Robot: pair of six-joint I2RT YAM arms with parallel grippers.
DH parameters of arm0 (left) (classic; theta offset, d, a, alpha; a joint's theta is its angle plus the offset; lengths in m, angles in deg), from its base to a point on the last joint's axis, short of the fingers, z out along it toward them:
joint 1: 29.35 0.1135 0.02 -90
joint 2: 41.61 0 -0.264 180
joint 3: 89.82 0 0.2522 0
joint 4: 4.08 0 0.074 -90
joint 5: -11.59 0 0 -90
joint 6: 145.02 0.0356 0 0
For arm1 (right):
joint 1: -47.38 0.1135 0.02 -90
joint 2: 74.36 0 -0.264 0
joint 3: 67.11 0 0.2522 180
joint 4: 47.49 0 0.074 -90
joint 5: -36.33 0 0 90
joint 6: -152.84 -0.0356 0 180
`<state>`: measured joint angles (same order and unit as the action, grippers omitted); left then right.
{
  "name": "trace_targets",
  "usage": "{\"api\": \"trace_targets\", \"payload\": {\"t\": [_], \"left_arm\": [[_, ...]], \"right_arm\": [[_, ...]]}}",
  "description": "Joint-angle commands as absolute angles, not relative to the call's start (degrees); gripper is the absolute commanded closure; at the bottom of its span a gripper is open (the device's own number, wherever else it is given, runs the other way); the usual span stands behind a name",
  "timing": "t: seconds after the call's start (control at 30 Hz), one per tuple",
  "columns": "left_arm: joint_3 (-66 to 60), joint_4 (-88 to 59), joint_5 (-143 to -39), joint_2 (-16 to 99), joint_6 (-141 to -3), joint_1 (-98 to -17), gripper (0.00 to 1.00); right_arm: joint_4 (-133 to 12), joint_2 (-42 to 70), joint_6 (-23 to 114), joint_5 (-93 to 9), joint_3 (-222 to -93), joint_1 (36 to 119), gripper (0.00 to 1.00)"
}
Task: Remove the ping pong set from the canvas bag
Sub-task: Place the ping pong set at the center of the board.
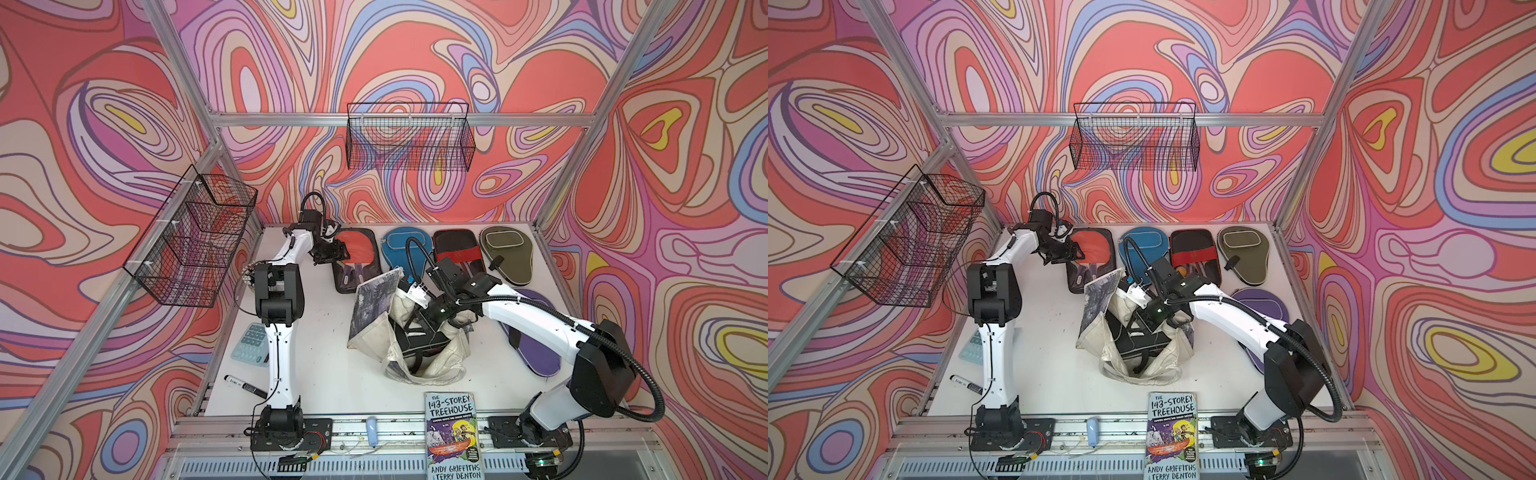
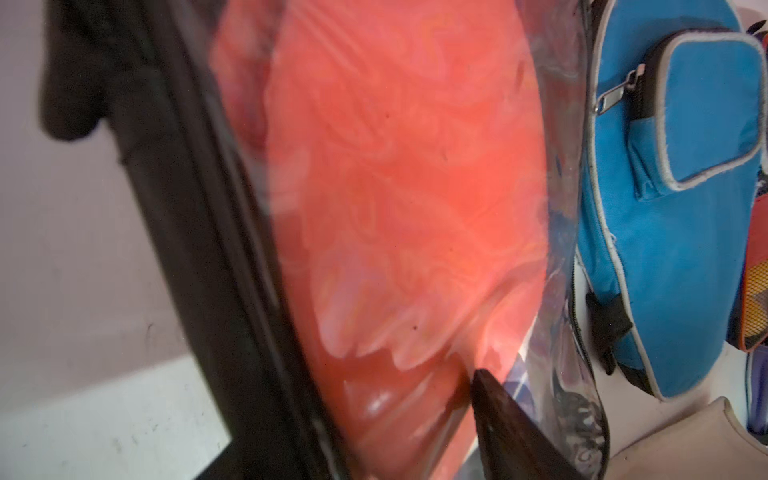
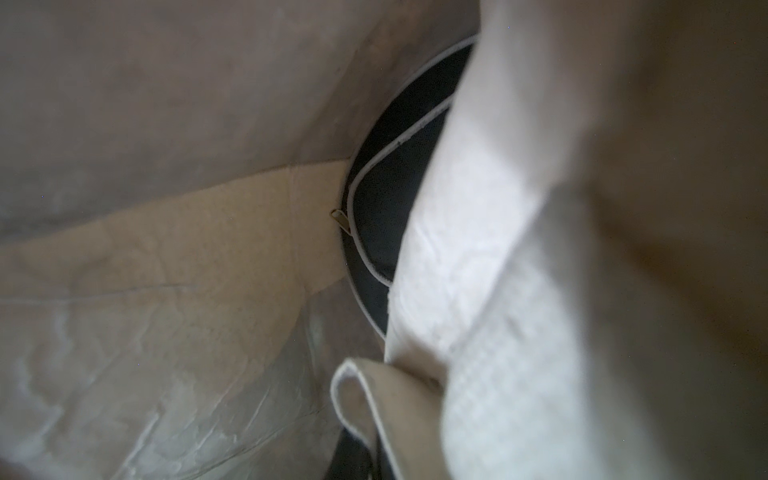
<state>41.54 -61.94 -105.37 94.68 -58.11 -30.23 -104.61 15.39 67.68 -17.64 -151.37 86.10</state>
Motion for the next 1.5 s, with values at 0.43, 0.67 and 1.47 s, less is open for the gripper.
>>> {"api": "trace_targets", "payload": {"t": [0.43, 0.67, 1.47], "left_arm": [[42.2, -59.2, -102.1, 92.7, -55.6, -31.1, 0.15], [36.9, -57.0, -100.9, 82.7, -56.1, -31.2, 0.0], [13.9, -61.2, -125.7, 41.5, -49.3, -39.3, 0.0]], "right_arm": [[-108.5, 15.9, 68.6, -20.7, -151.1, 86.3, 1.0], [-110.5, 14.7, 69.9, -23.5, -157.6, 86.3, 1.0], [-94.5, 7.9, 78.8, -51.9, -169.4, 85.9, 1.0]]}}
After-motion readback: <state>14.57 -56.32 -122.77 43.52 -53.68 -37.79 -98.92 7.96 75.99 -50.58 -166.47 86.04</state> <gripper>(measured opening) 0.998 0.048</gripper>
